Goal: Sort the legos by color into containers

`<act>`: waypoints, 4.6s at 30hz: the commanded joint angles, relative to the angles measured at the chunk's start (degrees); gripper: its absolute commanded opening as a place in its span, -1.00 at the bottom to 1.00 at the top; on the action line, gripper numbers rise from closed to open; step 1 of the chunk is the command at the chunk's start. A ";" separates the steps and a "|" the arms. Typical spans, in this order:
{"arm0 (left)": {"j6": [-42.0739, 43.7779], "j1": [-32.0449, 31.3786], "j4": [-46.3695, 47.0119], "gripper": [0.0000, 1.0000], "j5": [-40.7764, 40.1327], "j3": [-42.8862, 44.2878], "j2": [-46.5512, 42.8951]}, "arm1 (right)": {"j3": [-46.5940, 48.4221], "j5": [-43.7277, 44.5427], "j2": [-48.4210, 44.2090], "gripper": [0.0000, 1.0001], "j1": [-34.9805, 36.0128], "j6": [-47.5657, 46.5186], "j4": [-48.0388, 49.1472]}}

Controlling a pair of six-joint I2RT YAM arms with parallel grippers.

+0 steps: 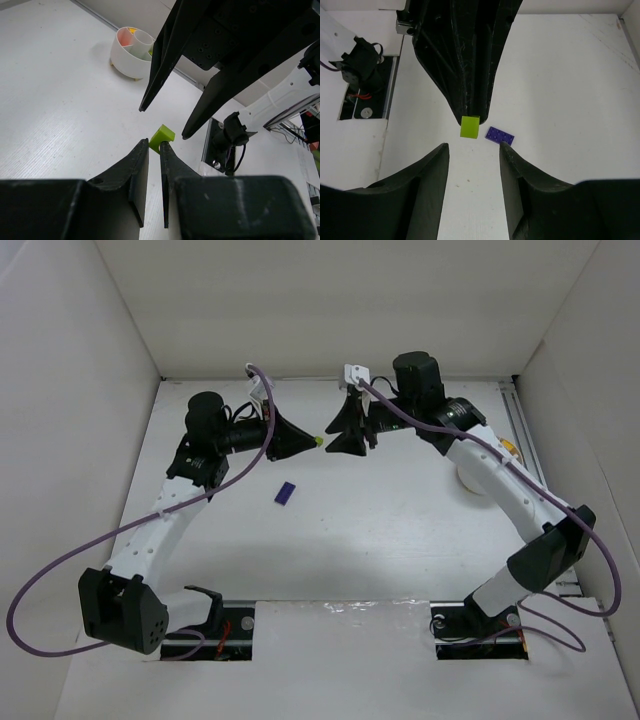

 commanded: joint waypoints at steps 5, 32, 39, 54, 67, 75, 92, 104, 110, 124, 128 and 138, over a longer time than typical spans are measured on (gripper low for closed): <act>0.70 -0.12 2.18 -1.00 -0.25 1.65 -1.25 | 3.40 -1.93 0.72 -0.03 1.35 0.91 2.79; 1.75 -0.65 3.32 -1.00 0.28 0.60 -0.72 | 4.45 1.66 2.31 -0.27 2.40 4.33 5.68; 2.28 -0.65 3.32 -0.87 0.28 0.60 -0.72 | 4.45 1.67 2.84 -0.69 2.40 4.87 5.69; 10.97 -0.65 -0.45 0.28 1.42 -4.32 -5.01 | -4.77 4.66 -4.53 -0.95 -3.39 4.87 5.51; 23.10 -0.65 -6.34 0.35 -0.24 -7.40 -8.99 | -14.34 9.13 -13.40 -1.00 -29.90 -10.58 -18.99; 24.95 -0.65 -8.98 0.35 -2.53 -4.77 -5.12 | -21.83 18.45 -19.31 -1.00 -49.26 -16.22 -27.17; 21.35 -1.18 -15.22 0.52 -5.51 5.42 4.90 | -21.92 31.03 -10.79 -1.00 -58.33 -10.26 -26.31; 16.52 -1.18 -13.73 1.00 -14.21 4.20 4.38 | -15.32 32.34 -2.88 -0.98 -58.33 -0.85 -19.37; 16.52 -1.18 -15.66 1.00 -15.63 5.34 4.99 | -13.39 33.75 1.08 -0.96 -57.10 -0.85 -18.83; 17.83 -1.18 -16.89 1.00 -16.24 5.87 6.04 | -14.01 34.97 3.01 -0.65 -56.58 -0.32 -17.07; 17.84 -1.18 -18.21 1.00 -15.63 7.19 7.18 | -14.01 34.98 3.54 -0.47 -56.57 -0.32 -17.07; 16.86 -1.18 -20.93 1.00 -21.78 9.04 8.34 | -14.01 34.98 2.41 -0.25 -56.04 0.74 -17.07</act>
